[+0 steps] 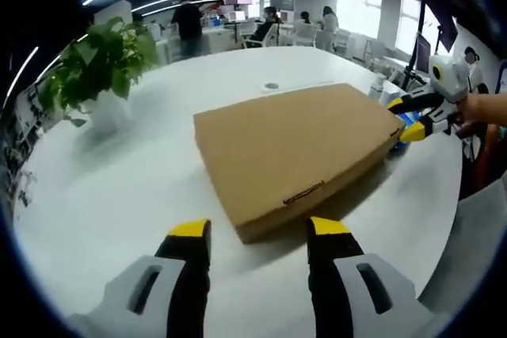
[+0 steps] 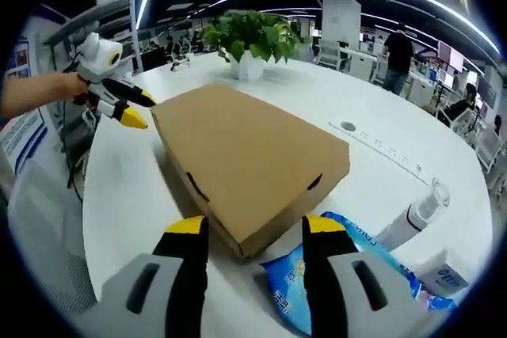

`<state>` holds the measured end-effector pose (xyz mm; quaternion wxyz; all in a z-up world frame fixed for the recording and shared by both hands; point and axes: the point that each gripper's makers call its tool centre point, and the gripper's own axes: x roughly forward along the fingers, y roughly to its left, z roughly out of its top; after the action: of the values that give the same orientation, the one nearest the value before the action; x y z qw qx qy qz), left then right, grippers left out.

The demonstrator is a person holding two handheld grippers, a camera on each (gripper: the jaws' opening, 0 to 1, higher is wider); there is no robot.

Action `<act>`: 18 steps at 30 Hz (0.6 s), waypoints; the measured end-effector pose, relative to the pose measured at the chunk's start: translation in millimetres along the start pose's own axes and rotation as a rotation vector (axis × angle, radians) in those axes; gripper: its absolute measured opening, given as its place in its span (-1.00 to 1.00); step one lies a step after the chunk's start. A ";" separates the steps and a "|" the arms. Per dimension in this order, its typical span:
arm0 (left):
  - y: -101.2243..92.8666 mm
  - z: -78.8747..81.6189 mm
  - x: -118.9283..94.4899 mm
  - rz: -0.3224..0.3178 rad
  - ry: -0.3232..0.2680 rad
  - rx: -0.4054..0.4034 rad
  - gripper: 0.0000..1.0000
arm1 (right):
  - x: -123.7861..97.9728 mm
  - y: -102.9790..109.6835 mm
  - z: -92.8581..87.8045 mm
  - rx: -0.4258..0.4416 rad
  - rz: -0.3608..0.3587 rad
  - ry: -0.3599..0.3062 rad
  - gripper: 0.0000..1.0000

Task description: Operate the shoe box by opening the lid, removing the specified soft item, and placing it in the target area until the item is outside and the box remains undamaged.

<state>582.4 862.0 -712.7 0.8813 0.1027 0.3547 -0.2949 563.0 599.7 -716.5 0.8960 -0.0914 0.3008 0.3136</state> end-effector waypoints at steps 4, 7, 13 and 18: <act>-5.9 -2.1 -11.2 0.002 -0.018 0.004 -0.02 | -14.1 -0.6 0.4 0.016 -0.022 -0.017 -0.09; -9.8 -1.5 -19.3 0.004 -0.035 0.006 0.00 | -24.2 0.8 -0.5 0.025 -0.034 -0.028 -0.05; -21.2 1.7 -38.1 0.005 -0.084 -0.006 0.03 | -50.4 1.4 -10.2 0.038 -0.079 -0.041 0.05; -36.9 -1.0 -53.9 0.002 -0.115 -0.010 0.12 | -75.7 -1.2 -27.1 0.029 -0.132 -0.027 0.15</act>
<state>529.0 856.9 -675.4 0.9009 0.0817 0.3049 -0.2979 503.5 550.8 -693.1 0.9200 -0.0937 0.2863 0.2506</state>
